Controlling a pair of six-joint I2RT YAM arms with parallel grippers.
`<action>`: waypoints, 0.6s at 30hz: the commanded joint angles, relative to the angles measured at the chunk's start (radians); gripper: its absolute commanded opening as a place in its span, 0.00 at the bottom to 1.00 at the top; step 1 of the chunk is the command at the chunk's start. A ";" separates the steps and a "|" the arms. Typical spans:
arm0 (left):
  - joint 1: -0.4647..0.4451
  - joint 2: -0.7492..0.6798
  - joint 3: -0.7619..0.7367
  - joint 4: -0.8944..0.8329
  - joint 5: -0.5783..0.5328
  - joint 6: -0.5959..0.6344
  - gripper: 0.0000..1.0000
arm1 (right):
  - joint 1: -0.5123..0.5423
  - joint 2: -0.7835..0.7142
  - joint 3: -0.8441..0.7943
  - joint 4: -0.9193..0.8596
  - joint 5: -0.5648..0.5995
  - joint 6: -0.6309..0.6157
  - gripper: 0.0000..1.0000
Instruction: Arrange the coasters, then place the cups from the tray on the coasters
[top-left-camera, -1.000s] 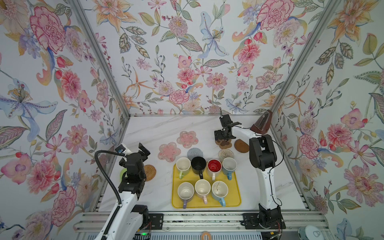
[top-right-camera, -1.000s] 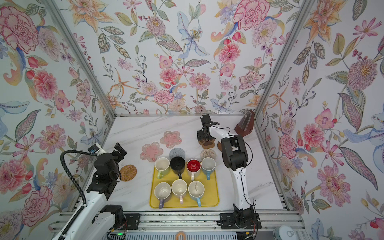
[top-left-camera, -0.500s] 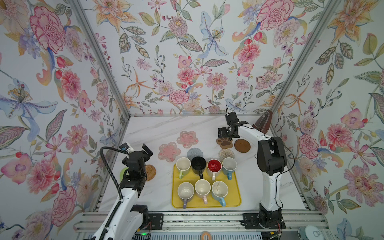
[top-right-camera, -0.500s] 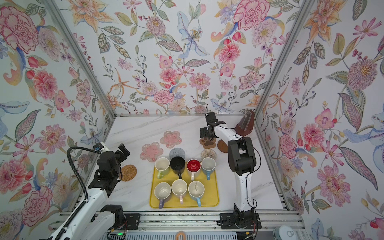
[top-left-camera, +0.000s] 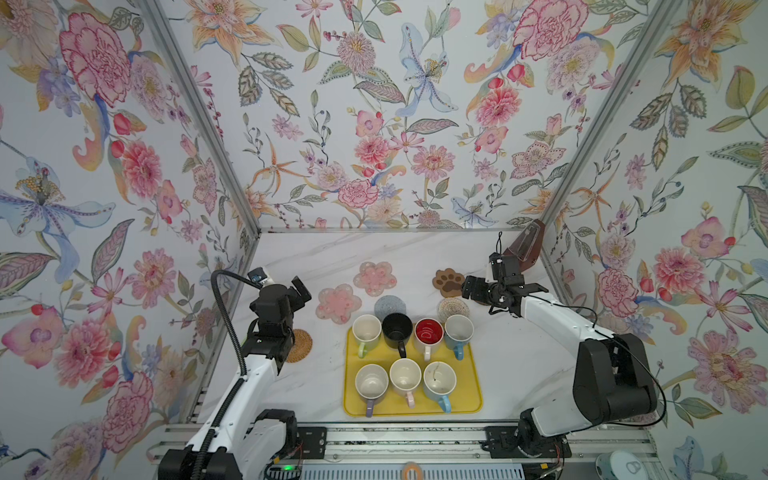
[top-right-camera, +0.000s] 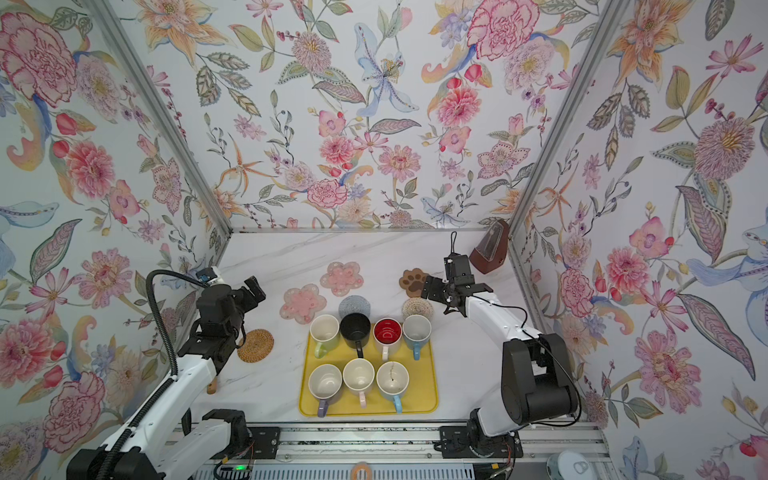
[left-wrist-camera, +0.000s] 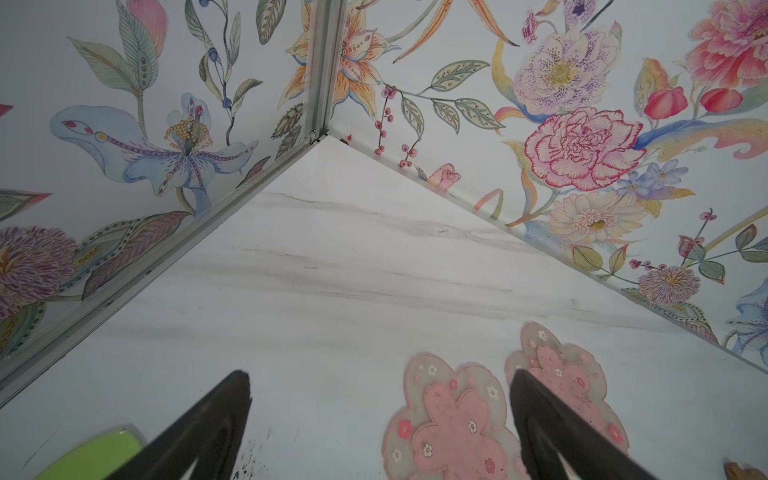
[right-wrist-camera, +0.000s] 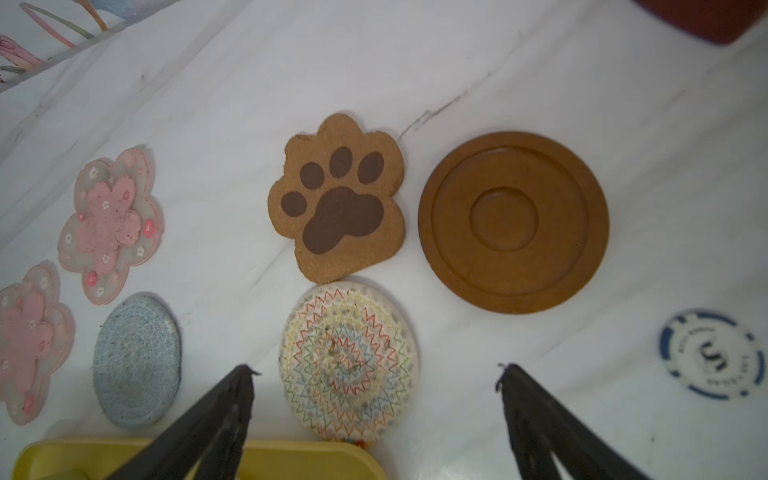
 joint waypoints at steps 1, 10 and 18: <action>0.007 0.025 0.050 -0.014 0.022 -0.003 0.99 | 0.007 0.001 -0.058 0.052 -0.060 0.045 0.87; 0.009 0.025 0.037 -0.005 0.047 -0.050 0.98 | 0.008 0.081 -0.077 0.114 -0.078 0.077 0.69; 0.008 -0.001 0.016 -0.003 0.042 -0.041 0.99 | 0.007 0.167 -0.019 0.129 -0.034 0.088 0.61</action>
